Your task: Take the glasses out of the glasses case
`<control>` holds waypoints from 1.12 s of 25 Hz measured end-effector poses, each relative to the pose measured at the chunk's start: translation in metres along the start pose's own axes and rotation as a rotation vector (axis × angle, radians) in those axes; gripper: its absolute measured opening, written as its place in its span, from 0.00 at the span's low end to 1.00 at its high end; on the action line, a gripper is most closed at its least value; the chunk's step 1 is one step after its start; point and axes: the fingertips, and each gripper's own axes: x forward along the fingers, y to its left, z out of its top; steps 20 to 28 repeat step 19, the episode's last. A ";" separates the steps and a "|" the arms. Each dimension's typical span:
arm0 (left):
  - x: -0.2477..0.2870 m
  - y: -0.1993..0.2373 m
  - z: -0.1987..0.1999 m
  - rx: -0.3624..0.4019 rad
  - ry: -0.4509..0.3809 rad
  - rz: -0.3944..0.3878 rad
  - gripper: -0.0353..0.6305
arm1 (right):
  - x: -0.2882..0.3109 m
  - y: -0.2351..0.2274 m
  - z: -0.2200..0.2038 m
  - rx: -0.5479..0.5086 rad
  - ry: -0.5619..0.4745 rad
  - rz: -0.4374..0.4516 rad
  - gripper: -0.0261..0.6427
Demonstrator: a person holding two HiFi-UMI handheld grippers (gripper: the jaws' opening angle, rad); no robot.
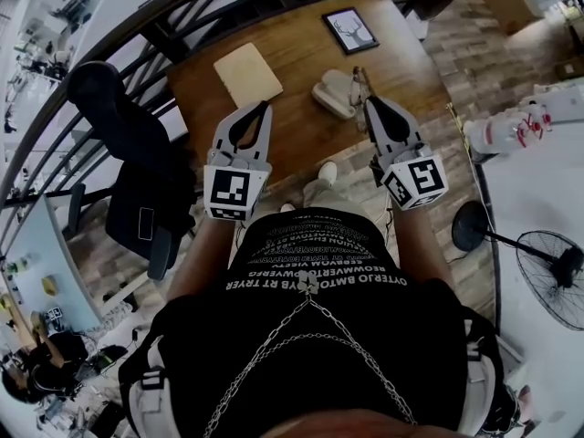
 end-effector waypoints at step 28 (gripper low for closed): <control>0.018 -0.018 -0.012 -0.048 0.017 -0.025 0.10 | -0.002 -0.015 -0.031 0.003 0.075 -0.010 0.08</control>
